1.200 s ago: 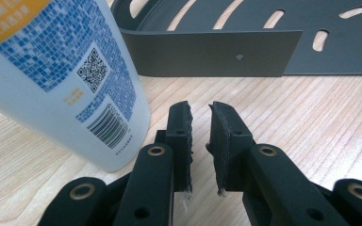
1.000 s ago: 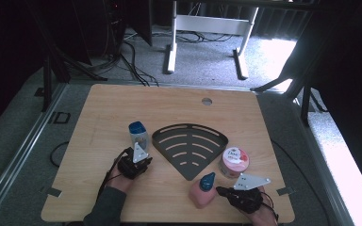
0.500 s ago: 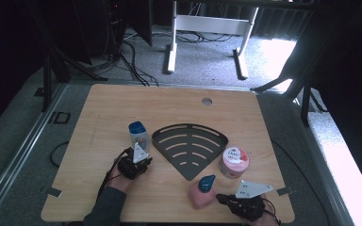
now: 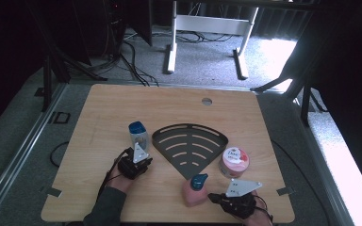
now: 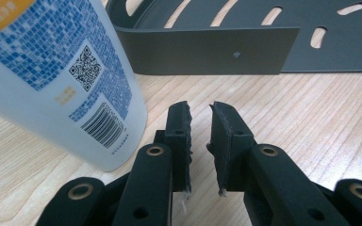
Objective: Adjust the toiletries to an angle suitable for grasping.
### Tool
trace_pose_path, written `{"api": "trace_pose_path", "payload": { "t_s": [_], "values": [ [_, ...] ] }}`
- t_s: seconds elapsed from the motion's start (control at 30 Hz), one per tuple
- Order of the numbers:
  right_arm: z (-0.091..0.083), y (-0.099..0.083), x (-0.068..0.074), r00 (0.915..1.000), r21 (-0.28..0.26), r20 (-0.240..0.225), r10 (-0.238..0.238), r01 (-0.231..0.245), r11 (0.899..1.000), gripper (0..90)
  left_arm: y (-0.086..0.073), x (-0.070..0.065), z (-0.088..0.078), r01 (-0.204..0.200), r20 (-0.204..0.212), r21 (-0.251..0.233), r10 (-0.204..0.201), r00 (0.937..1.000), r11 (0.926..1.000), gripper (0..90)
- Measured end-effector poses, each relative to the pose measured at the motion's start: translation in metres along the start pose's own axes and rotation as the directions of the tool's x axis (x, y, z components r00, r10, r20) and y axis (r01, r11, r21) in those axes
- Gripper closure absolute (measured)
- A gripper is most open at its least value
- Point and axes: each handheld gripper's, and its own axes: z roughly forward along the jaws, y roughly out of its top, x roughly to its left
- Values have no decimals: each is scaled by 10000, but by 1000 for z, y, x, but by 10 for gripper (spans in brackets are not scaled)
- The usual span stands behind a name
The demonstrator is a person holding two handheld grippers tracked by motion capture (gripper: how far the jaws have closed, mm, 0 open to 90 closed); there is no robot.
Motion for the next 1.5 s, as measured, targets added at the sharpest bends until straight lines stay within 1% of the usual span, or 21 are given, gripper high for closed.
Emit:
{"api": "trace_pose_path", "payload": {
  "t_s": [0.27,0.6,0.73,0.8,0.83,0.9,1.03,1.13,1.23,1.5],
  "values": [
    [15,11,9,9990,-52,-319,-303,302,9995,900,0,0,0,-19,15,-10,19,10000,10000,774],
    [30,22,16,9978,-158,-514,-426,418,9990,900,0,-1,-1,-39,64,-36,39,10000,10000,775],
    [36,28,17,9967,-241,-622,-523,508,9984,900,3,-3,-8,72,287,-452,-59,9996,9990,782],
    [39,31,17,9961,-257,-669,-574,557,9981,900,3,-5,-10,98,342,-550,-79,9994,9984,786],
    [41,33,16,9960,-266,-672,-588,571,9980,900,3,-5,-12,25,371,-543,-5,9993,9985,787],
    [44,37,15,9957,-230,-585,-714,702,9973,900,3,-7,-13,-40,463,-543,65,9989,9985,788],
    [48,42,12,9956,-187,-459,-816,808,9966,900,4,-11,-15,-75,669,-566,113,9977,9984,799],
    [49,44,9,9961,-174,-296,-828,823,9965,900,5,-12,-15,-126,691,-583,166,9975,9982,800],
    [49,45,4,9970,-119,-21,-770,770,9970,900,4,-12,-15,-101,691,-550,139,9975,9984,800],
    [54,51,-6,9976,-109,34,-691,691,9976,900,4,-12,-14,-59,714,-517,96,9974,9986,806]
  ]
}}
